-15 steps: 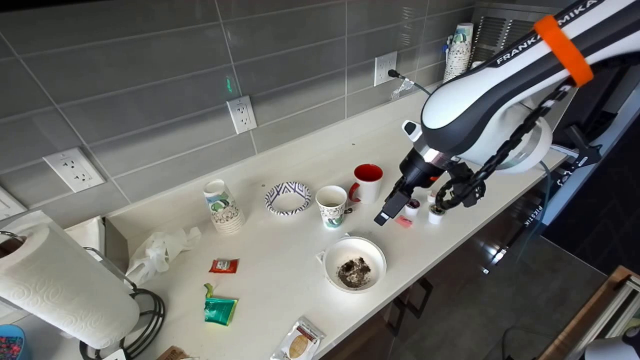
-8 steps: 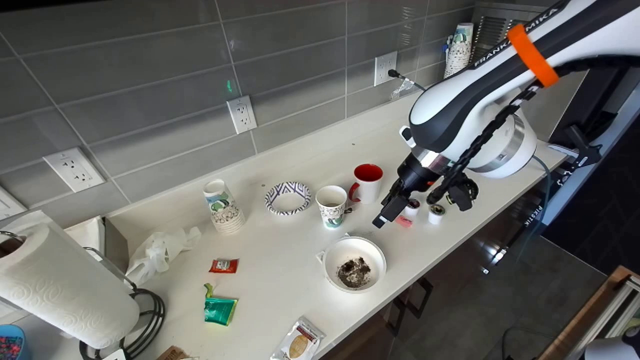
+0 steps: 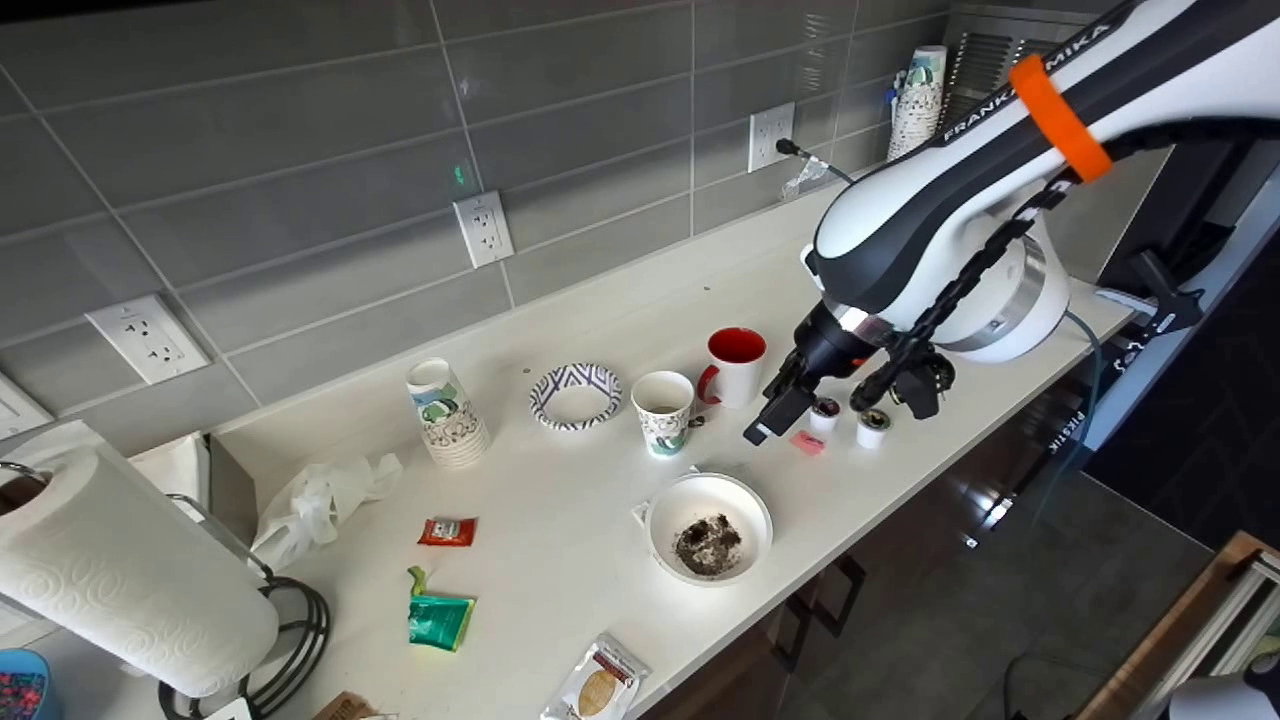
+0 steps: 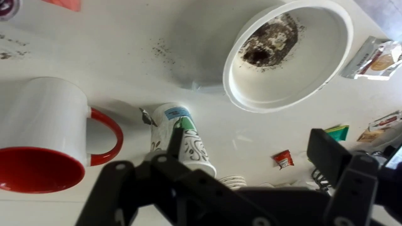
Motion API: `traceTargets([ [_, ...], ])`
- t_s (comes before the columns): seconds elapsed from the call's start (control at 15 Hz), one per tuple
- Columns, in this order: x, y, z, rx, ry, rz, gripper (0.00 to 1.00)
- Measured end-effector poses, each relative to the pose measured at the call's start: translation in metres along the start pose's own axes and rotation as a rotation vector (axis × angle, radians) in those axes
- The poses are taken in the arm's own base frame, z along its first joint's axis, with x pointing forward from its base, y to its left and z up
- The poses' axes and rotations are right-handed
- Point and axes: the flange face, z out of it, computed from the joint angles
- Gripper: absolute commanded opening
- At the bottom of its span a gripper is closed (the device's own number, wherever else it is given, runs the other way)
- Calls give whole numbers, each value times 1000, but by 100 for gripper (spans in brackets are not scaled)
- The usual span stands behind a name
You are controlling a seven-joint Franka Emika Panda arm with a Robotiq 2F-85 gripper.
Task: Remove the tea bag from the paper cup and put it in the mug
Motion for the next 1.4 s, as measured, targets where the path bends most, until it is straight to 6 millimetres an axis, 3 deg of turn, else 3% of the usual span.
traceTargets([
  [0.33, 12, -7, 1, -137, 51, -80, 100],
  [0.73, 19, -15, 10, -135, 72, -143, 100],
  [1.4, 4, -6, 58, -134, 20, -228, 100],
])
